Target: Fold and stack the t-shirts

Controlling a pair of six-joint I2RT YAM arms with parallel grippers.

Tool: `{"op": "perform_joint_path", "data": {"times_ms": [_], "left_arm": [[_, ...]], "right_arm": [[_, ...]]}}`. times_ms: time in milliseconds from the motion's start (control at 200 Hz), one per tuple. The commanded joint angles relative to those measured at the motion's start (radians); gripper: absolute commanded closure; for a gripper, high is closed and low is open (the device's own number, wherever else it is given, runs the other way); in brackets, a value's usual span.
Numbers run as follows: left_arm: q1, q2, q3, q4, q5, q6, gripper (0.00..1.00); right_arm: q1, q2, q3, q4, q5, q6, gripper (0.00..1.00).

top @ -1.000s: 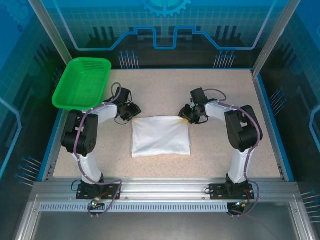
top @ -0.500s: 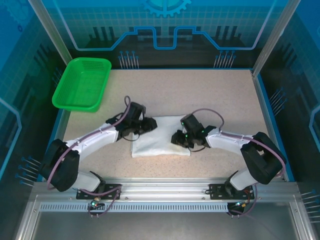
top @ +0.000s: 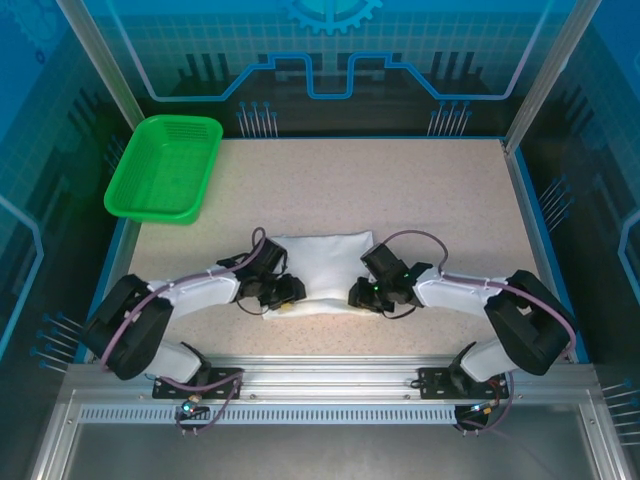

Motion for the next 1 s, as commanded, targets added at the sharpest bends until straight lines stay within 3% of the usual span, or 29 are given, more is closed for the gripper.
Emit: {"op": "perform_joint_path", "data": {"times_ms": [0,135,230,350,440,530,615,825,995], "left_arm": [[0.022,-0.083,-0.065,-0.210,-0.210,0.049,0.60],[0.077,-0.141,-0.111,-0.212,-0.219,0.045,0.57],[0.081,-0.178,-0.090,-0.206,-0.158,0.054,0.46],[0.068,-0.252,-0.018,-0.219,-0.066,0.047,0.42],[0.035,-0.285,0.056,-0.238,-0.027,0.026,0.51],[-0.009,-0.272,0.094,-0.160,0.043,-0.032,0.70],[-0.048,-0.203,0.112,-0.055,0.107,-0.079,0.79],[-0.137,0.021,0.143,0.106,0.170,-0.128,0.83],[-0.149,0.121,0.132,0.013,0.122,-0.069,0.84]], "right_arm": [[-0.017,-0.062,-0.038,-0.179,0.102,-0.095,0.67],[-0.052,-0.152,-0.079,-0.181,0.124,-0.125,0.57],[-0.063,-0.200,-0.076,-0.176,0.089,-0.136,0.56],[-0.062,-0.262,-0.057,-0.174,0.042,-0.132,0.53],[-0.049,-0.307,-0.061,-0.115,-0.021,-0.091,0.55],[-0.019,-0.311,-0.086,-0.005,-0.077,-0.009,0.67],[0.017,-0.264,-0.069,0.032,-0.089,0.032,0.81],[0.091,-0.094,0.006,0.078,-0.078,0.061,0.91],[0.092,0.023,0.020,0.055,-0.074,0.058,0.96]]}}
